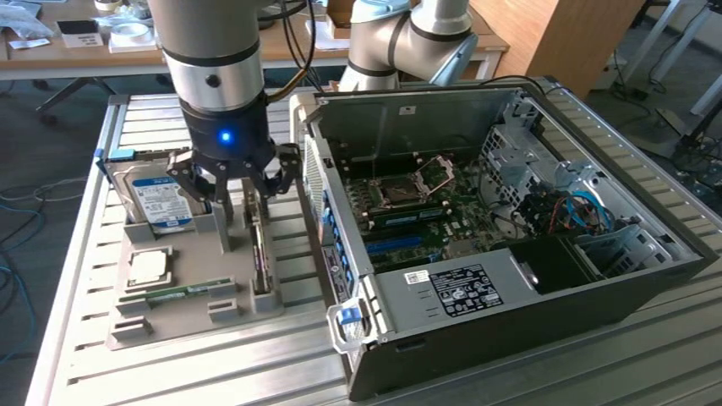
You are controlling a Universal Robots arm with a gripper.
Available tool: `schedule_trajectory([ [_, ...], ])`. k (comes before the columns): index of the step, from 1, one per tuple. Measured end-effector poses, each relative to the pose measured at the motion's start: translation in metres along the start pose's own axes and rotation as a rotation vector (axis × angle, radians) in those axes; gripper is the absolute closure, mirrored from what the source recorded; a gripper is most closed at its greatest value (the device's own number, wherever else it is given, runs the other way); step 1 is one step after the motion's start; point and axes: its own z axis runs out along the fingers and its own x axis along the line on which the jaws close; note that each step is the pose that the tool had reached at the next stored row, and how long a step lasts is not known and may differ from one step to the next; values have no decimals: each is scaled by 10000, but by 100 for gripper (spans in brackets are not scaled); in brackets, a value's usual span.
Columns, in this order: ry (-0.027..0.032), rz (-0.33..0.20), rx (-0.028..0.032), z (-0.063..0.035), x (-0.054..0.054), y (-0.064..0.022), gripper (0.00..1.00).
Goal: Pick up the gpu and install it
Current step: 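Pick up the gpu and move the gpu toward the slot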
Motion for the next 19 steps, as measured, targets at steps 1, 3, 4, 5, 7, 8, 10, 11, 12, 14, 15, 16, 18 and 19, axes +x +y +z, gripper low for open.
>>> schedule_trajectory([
  [1,0,0,1,7,0,0,51],
  [3,2,-1,3,8,0,0,51],
  [4,2,0,3,8,0,0,51],
  [5,1,1,2,8,1,0,51],
  [7,0,0,1,9,0,0,51],
  [8,0,0,1,9,0,0,51],
  [10,-3,0,-1,14,0,0,51],
  [11,-4,0,-3,22,0,-1,51],
  [12,-2,0,-1,30,1,-1,51],
  [14,-1,0,0,46,1,-2,51],
  [15,-1,0,0,51,1,-2,51],
  [16,1,0,2,51,1,-2,51],
  [18,1,0,2,51,1,-2,51],
  [19,2,0,2,51,1,-2,51],
])
